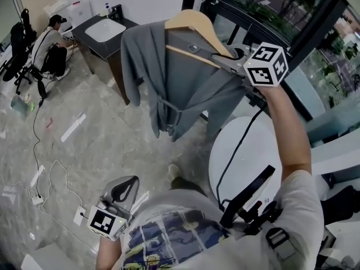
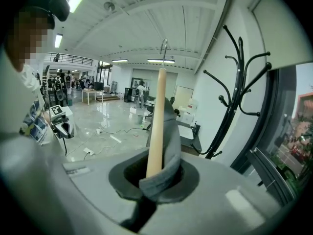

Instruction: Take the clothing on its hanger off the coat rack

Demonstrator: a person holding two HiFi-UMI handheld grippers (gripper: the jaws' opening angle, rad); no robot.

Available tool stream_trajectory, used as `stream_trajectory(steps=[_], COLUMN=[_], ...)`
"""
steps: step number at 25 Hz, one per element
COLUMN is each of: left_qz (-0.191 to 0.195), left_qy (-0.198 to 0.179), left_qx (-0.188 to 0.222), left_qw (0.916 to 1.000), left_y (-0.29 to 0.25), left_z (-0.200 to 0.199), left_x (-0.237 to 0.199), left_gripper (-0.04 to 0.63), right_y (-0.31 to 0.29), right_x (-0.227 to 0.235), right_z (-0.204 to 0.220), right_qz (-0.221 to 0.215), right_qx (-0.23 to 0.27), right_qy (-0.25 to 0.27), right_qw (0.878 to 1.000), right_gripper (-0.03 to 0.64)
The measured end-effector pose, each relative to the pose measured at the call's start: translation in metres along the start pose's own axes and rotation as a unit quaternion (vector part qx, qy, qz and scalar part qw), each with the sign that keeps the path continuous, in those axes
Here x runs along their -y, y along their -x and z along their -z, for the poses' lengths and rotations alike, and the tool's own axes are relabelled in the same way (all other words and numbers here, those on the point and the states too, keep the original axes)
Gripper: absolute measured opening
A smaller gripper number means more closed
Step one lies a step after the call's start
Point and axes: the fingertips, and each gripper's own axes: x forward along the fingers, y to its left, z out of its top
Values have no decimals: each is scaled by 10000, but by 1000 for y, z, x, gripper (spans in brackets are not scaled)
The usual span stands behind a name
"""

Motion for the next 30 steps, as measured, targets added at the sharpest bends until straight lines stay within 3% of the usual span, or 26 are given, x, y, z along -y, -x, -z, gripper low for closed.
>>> stream_trajectory(steps=[10, 22, 30], left_qz=[199, 318, 451], left_qy=[-66, -3, -89], left_qx=[51, 2, -18], left_qw=[9998, 9995, 9989], left_y=[38, 25, 46], left_z=[20, 12, 28], left_x=[28, 40, 60], left_gripper=[3, 3, 3], right_y=[25, 44, 59], right_x=[-116, -167, -231], right_z=[-1, 4, 24], right_qz=[-286, -611, -582], right_qx=[95, 169, 175], right_qy=[241, 355, 405], right_qw=[9993, 9974, 9973], right_gripper=[6, 6, 6])
